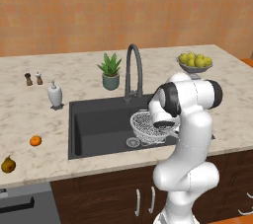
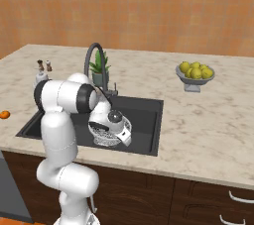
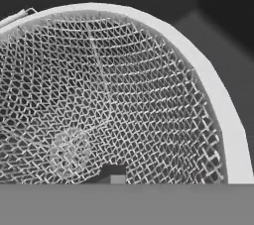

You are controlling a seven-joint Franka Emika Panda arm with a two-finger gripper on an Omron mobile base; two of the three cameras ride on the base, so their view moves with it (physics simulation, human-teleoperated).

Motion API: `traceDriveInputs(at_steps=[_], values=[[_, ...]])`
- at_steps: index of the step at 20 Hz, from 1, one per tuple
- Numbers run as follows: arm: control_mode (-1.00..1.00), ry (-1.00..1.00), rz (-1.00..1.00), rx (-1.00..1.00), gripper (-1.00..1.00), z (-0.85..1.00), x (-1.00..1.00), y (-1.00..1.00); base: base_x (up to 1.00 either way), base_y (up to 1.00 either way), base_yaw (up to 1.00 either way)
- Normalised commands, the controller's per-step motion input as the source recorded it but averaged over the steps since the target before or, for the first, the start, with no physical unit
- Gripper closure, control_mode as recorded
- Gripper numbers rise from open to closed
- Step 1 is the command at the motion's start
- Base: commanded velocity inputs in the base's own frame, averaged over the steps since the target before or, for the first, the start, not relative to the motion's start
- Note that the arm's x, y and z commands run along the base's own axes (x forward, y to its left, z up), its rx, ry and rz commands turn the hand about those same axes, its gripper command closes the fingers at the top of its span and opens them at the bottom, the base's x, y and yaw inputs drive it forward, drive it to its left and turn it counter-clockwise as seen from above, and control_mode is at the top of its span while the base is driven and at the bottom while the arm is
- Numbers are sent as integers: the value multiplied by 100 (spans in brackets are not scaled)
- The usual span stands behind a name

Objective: Put the colander in the sink, put the pear, tangerine in the colander, and turn on the sink faucet and pour water over the colander.

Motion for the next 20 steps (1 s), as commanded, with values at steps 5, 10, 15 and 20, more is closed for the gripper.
traceDriveInputs(at_steps=[5, 10, 15, 20], values=[[-100, -11, 34, 0, 100, 100, -40, -30, 0, 0, 0], [-100, -3, 32, 0, 100, 100, -49, -28, 0, 0, 0], [-100, 0, 32, 0, 100, 98, -30, -8, 0, 0, 0], [-100, 0, 31, 0, 100, 100, -37, -31, 0, 0, 0]])
